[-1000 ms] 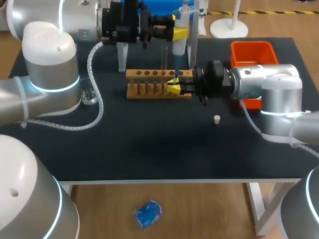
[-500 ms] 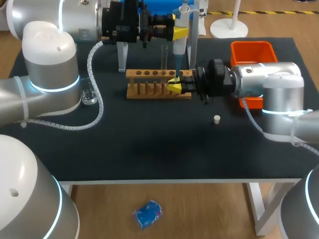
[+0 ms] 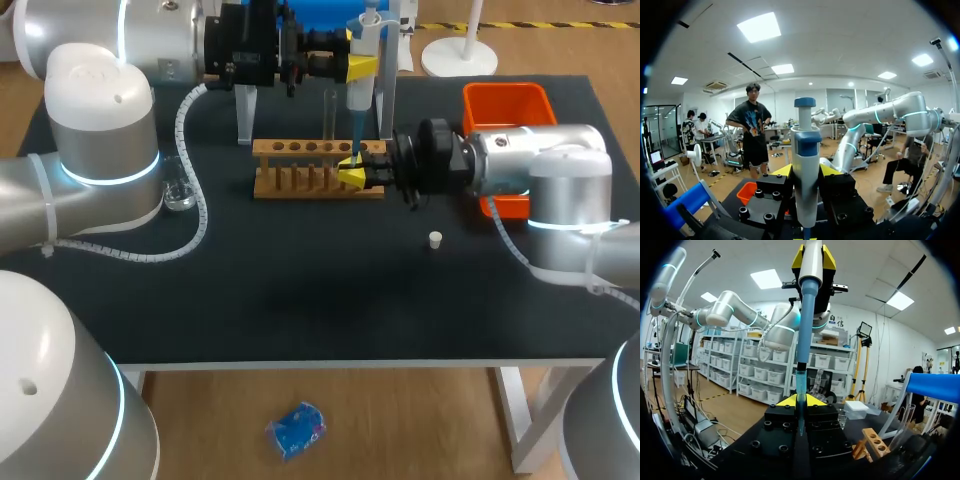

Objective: Invert the test tube, pick up the pipette, mount the tip to pipette, aspirate from beaker and dispense into the tube, eject the tip, return the pipette, and cap with the stopper.

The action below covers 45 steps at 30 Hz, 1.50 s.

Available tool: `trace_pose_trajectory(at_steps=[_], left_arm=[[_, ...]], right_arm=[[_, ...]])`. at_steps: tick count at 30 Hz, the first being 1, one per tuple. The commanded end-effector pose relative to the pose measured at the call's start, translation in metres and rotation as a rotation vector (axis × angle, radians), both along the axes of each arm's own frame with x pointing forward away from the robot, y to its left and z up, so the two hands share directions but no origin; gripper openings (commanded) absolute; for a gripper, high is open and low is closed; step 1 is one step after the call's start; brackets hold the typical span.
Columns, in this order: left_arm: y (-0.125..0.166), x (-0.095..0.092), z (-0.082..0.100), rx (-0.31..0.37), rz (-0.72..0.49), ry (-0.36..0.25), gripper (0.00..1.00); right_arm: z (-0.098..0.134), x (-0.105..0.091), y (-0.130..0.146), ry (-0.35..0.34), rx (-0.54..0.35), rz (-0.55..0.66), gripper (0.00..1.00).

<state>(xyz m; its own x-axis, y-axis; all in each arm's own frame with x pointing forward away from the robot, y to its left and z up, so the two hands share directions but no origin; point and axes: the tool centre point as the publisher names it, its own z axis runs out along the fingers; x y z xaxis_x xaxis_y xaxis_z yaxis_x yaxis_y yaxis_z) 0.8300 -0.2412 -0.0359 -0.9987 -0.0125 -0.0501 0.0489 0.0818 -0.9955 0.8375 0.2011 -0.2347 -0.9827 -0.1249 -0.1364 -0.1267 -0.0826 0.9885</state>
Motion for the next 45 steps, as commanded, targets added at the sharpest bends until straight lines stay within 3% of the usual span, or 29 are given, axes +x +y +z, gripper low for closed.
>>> trace_pose_trajectory(at_steps=[1,23,45], left_arm=[[0.000,0.000,0.000,0.000,0.001,-0.001,0.00],[0.000,0.000,0.000,0.000,0.001,-0.001,0.00],[0.000,0.000,0.000,0.000,0.001,-0.001,0.00]], right_arm=[[0.001,-0.001,0.000,0.002,-0.003,-0.002,0.00],[0.008,-0.001,0.003,0.063,-0.033,0.005,0.00],[0.020,0.002,0.003,0.013,-0.012,0.011,0.00]])
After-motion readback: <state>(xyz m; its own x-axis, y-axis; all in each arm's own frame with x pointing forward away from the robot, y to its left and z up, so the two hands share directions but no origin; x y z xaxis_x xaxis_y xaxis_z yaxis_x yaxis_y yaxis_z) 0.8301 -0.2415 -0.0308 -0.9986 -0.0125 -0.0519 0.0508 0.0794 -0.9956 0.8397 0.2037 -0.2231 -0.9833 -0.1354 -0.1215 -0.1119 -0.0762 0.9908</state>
